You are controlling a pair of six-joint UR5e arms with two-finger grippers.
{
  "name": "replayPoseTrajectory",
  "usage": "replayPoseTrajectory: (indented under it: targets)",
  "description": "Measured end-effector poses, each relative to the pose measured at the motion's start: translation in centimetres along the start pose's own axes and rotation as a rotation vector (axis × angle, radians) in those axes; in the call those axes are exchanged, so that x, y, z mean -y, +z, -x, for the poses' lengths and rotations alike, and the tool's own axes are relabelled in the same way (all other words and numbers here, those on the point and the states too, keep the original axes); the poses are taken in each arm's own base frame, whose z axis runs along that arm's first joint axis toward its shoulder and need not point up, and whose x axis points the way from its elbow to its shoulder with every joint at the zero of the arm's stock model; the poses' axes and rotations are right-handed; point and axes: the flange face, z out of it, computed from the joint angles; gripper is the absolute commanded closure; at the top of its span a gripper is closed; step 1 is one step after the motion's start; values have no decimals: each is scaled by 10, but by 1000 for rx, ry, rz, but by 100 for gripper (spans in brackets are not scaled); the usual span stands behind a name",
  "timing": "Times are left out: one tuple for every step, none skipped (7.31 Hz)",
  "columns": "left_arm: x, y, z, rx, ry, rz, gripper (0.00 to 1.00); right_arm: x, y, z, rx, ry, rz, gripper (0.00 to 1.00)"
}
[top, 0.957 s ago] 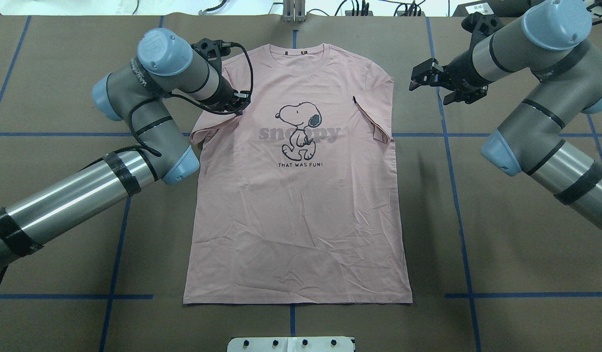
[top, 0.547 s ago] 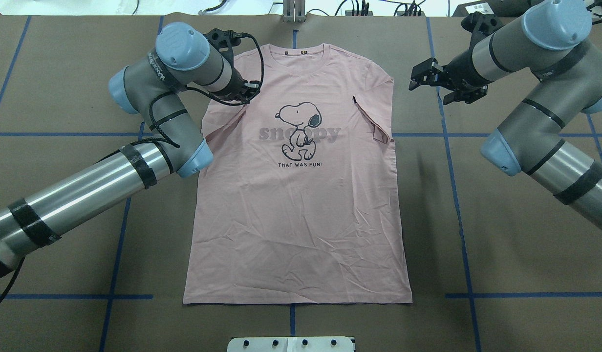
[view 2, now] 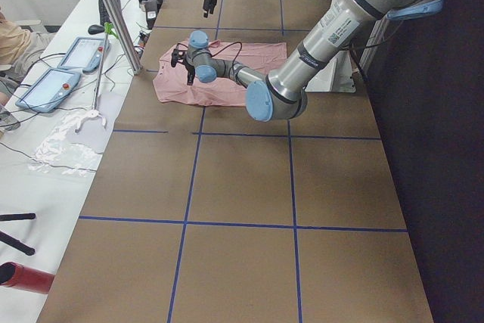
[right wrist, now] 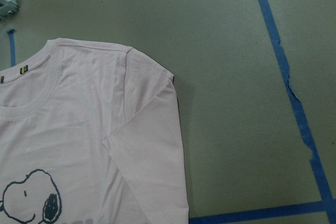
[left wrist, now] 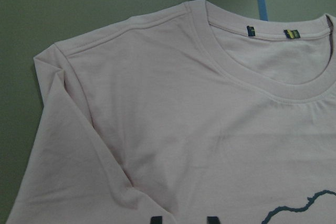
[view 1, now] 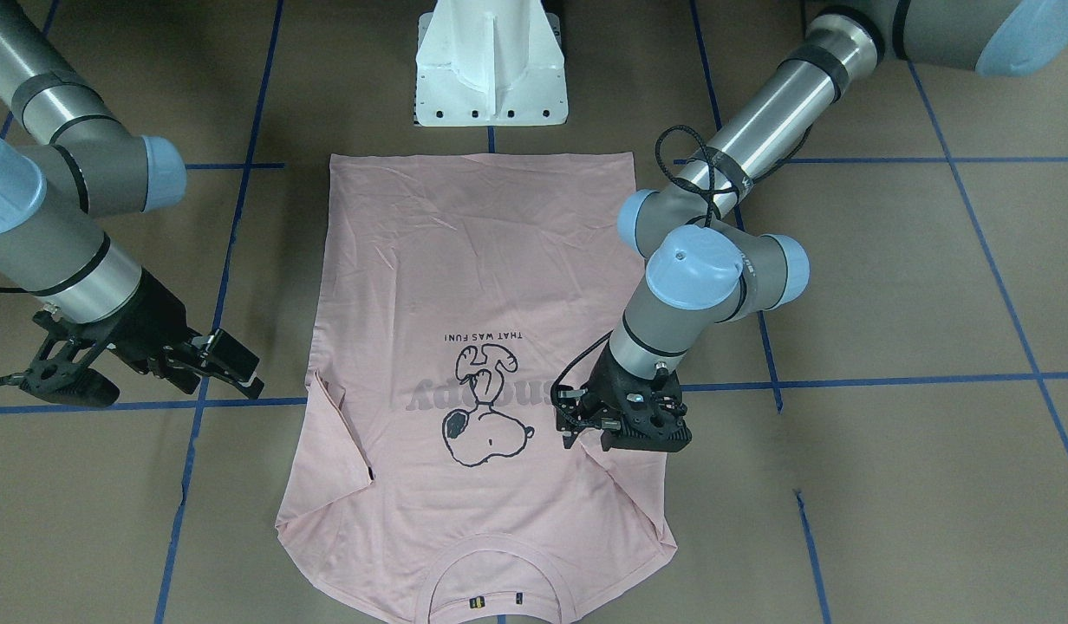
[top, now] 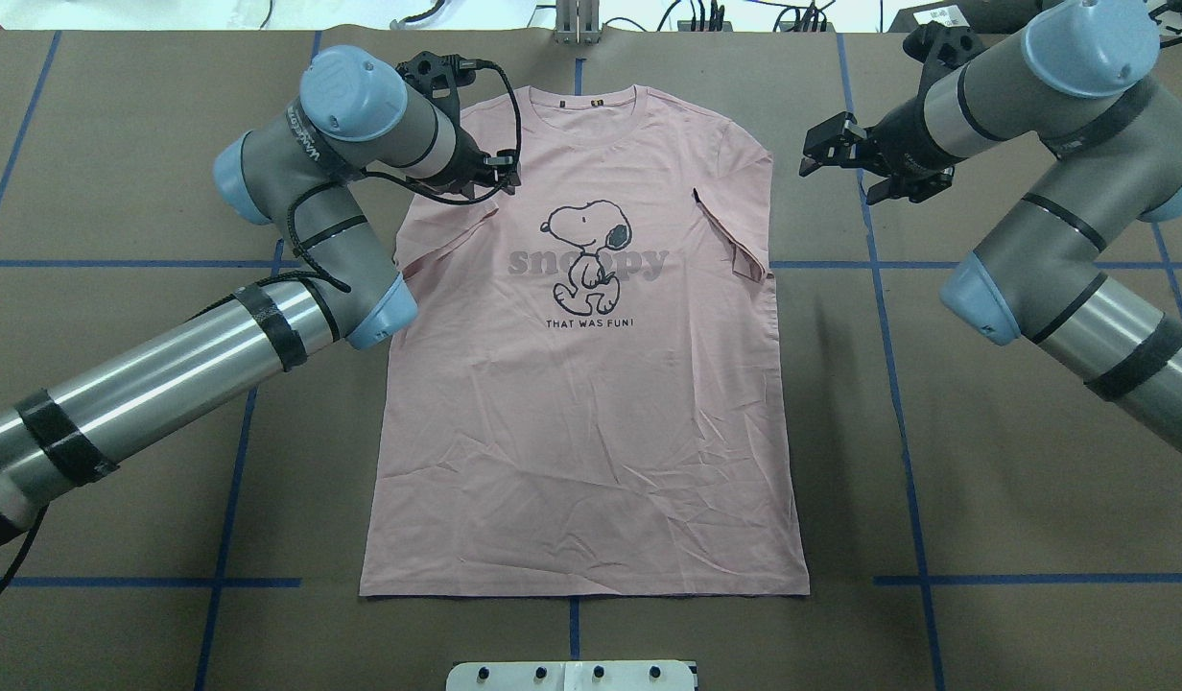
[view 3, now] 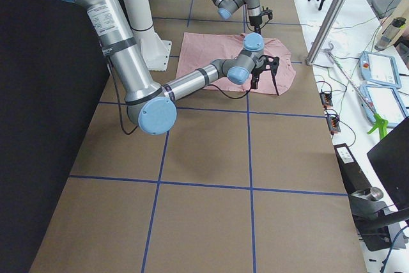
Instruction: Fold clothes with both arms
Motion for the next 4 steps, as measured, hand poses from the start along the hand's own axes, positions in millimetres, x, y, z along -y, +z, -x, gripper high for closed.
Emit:
replayPoseTrajectory:
  targets:
    - [-6,-15,-4,-35,11,-12,0,-7,0,9,9,24,-4,0]
    - [-22,-36,3,-76,28,-21,0,-32,7,28,20,61,-20,0]
    - [-47,-59,9,-119,32,-22,2,-71,15,51,32,105,-45,0]
    - [-69,-77,11,-155,4,-15,2,-121,26,68,33,163,-59,0]
